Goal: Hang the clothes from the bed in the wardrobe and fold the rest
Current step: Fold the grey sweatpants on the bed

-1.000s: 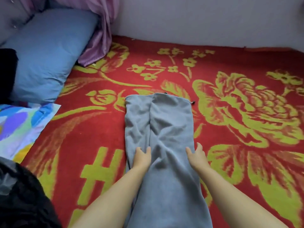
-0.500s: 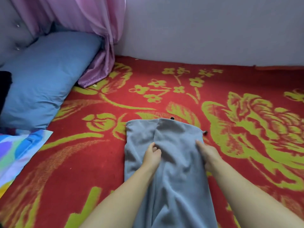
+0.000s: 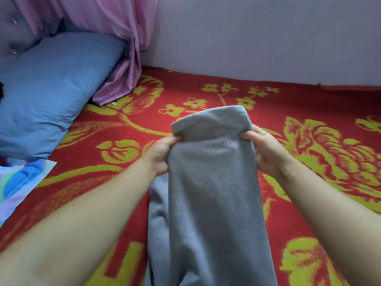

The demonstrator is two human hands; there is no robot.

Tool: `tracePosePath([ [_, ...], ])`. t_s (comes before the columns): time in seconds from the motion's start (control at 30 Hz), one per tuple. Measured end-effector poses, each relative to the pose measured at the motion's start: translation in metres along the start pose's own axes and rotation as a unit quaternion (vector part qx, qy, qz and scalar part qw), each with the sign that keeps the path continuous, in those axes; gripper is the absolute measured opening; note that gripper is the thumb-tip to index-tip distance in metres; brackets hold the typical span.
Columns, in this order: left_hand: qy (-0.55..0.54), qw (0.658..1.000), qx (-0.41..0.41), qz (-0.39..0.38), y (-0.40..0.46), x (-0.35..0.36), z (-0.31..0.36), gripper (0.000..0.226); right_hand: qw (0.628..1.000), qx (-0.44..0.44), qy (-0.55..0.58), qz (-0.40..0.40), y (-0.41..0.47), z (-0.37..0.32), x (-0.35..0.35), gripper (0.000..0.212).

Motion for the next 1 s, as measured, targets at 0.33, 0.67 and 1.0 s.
tracePosePath([
  [0.33, 0.256, 0.918, 0.025, 0.302, -0.001, -0.095, -0.038, 0.085, 0.916, 0.121, -0.379, 0.054, -0.011, 0.136, 0.009, 0.075],
  [0.67, 0.422, 0.797, -0.075, 0.426, -0.087, -0.091, -0.169, 0.048, 0.817, 0.153, -0.554, 0.059, -0.131, 0.159, 0.004, 0.053],
  [1.0, 0.41, 0.793, -0.007, 0.451, -0.125, -0.125, -0.189, 0.035, 0.818, 0.124, -0.561, 0.032, -0.152, 0.156, -0.011, 0.049],
])
Point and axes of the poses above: each hand's wrist, its own y-axis towards the middle knuckle, its own x-axis out of the palm, z = x × y, the point moved 9 cm from there along y, towards the middle knuckle, and after that the axes turned 14 degrees about -x, right-handed, at the moved point
